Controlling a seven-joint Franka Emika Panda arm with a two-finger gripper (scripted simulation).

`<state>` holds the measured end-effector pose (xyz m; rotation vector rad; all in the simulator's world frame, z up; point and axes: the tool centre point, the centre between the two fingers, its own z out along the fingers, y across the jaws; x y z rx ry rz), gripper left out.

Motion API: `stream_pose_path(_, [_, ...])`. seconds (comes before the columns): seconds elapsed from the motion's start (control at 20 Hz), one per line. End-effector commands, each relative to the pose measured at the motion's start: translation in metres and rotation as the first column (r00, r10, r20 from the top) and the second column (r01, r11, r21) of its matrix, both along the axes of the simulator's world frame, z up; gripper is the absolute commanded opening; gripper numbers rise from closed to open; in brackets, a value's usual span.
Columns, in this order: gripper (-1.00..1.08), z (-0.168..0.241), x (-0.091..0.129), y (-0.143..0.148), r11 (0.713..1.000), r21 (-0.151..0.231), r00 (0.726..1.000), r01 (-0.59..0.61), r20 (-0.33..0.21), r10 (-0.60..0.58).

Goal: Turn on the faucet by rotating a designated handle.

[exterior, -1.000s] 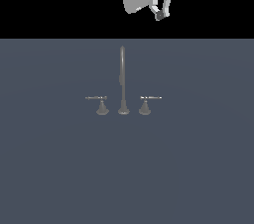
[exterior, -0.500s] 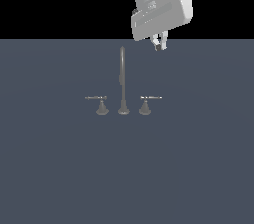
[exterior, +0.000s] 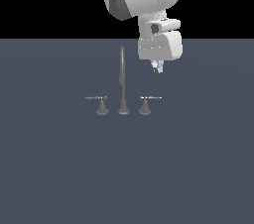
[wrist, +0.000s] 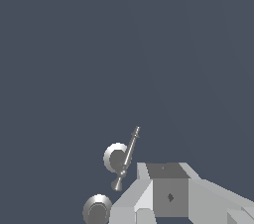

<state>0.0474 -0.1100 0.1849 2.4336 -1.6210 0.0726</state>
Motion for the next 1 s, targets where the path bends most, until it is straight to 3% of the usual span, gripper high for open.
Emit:
stream_pose_path(0.0, [-1.00, -0.020, 0.007, -0.001, 0.998, 0.021, 0.998, 0.053, 0.017, -0.053])
stream_pose_path(0.6, [-1.00, -0.096, 0.031, -0.002, 0.948, 0.150, 0.953, 0.282, 0.071, -0.295])
stream_pose_path(0.95, [-1.00, -0.116, 0.037, -0.001, 0.916, 0.196, 0.925, 0.351, 0.078, -0.371])
